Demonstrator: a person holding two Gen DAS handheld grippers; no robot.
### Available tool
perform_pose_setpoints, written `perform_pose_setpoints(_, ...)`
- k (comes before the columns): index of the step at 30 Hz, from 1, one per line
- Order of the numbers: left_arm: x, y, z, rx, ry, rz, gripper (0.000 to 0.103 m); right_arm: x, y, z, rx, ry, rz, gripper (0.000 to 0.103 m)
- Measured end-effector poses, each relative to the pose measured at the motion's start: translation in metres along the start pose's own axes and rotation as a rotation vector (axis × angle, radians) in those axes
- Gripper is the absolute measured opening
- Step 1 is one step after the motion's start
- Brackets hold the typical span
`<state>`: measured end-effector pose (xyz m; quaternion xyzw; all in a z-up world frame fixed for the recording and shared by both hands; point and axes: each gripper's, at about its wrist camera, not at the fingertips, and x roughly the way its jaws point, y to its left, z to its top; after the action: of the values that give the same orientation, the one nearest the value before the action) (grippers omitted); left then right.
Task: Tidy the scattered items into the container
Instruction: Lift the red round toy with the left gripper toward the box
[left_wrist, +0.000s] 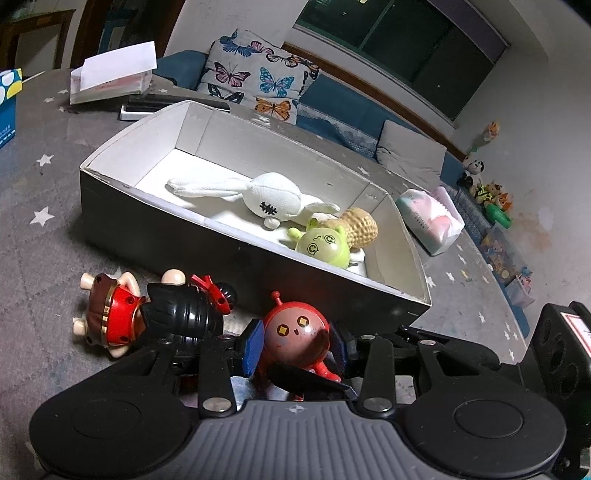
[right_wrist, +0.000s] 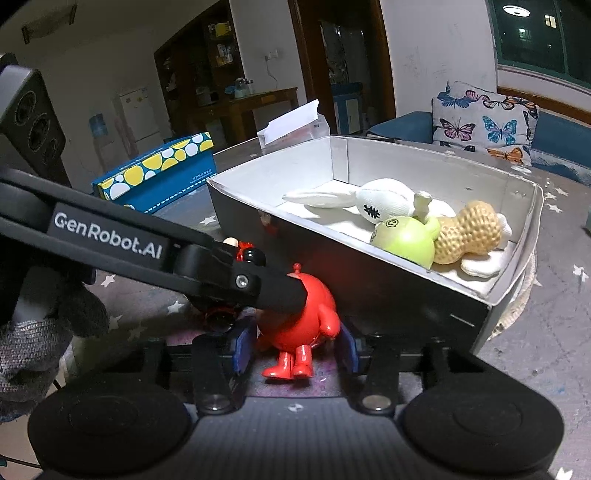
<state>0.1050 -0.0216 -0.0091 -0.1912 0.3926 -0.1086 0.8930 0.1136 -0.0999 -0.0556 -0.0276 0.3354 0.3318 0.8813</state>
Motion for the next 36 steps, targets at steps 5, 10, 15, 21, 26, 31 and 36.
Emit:
perform_pose_setpoints(5,0.001,-0.001,-0.001,-0.001,0.005,-0.003,0.041,-0.002,0.001,-0.001,-0.003,-0.004,-0.003,0.047)
perform_pose_setpoints(10,-0.003,-0.006,-0.004,0.021,0.001,-0.005,0.041,-0.007,0.003,-0.002,-0.014,-0.005,-0.009,0.047)
perform_pose_setpoints(15,-0.008,-0.008,-0.005,0.019,-0.001,-0.006,0.041,-0.013,0.007,-0.001,-0.027,-0.004,-0.009,0.047)
perform_pose_setpoints(21,-0.020,-0.011,-0.004,0.016,-0.014,0.006,0.041,-0.020,0.012,0.004,-0.033,-0.010,0.006,0.047)
perform_pose_setpoints(26,-0.034,-0.017,0.001,0.028,-0.039,0.005,0.041,-0.031,0.016,0.013,-0.051,-0.026,0.005,0.047)
perform_pose_setpoints(31,-0.043,-0.020,0.013,0.027,-0.074,-0.005,0.041,-0.038,0.014,0.029,-0.056,-0.056,0.014,0.046)
perform_pose_setpoints(36,-0.041,-0.021,0.034,0.036,-0.095,0.003,0.041,-0.032,0.011,0.048,-0.072,-0.071,0.004,0.046)
